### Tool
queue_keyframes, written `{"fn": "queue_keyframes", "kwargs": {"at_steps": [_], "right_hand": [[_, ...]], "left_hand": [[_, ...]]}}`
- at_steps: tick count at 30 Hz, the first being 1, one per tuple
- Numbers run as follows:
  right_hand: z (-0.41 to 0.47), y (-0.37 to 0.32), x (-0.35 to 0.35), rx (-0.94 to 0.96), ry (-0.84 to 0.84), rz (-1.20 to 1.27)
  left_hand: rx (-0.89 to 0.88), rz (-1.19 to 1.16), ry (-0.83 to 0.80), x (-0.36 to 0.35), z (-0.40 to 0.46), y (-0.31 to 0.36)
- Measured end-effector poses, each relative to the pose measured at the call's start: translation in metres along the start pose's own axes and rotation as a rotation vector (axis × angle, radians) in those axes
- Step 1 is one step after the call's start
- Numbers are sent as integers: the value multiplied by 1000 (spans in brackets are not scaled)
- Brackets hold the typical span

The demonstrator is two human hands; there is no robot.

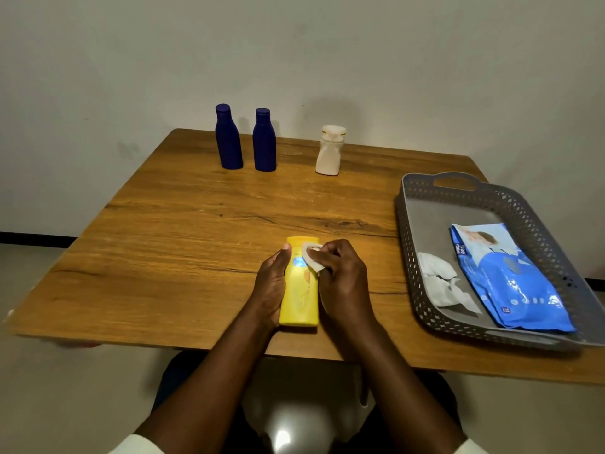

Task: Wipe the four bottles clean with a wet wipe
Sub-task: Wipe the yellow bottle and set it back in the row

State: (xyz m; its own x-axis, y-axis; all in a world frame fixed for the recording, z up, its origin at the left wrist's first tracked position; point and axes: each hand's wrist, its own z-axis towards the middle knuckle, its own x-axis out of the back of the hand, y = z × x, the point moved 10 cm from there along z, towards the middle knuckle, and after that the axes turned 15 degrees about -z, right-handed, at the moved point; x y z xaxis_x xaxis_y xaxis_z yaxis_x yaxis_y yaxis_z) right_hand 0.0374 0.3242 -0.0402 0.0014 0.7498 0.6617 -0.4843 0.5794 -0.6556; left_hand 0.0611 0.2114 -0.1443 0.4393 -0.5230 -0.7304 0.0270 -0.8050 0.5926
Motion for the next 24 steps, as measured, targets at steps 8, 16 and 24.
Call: {"fn": "queue_keyframes", "kwargs": {"at_steps": [8, 16, 24], "right_hand": [[-73, 3, 8, 0, 115, 111], [-93, 0, 28, -116, 440, 223], [-91, -22, 26, 50, 537, 65]], "left_hand": [[-88, -15, 160, 18, 0, 7], [0, -207, 315, 20, 3, -13], [-75, -254, 473, 16, -4, -1]]}}
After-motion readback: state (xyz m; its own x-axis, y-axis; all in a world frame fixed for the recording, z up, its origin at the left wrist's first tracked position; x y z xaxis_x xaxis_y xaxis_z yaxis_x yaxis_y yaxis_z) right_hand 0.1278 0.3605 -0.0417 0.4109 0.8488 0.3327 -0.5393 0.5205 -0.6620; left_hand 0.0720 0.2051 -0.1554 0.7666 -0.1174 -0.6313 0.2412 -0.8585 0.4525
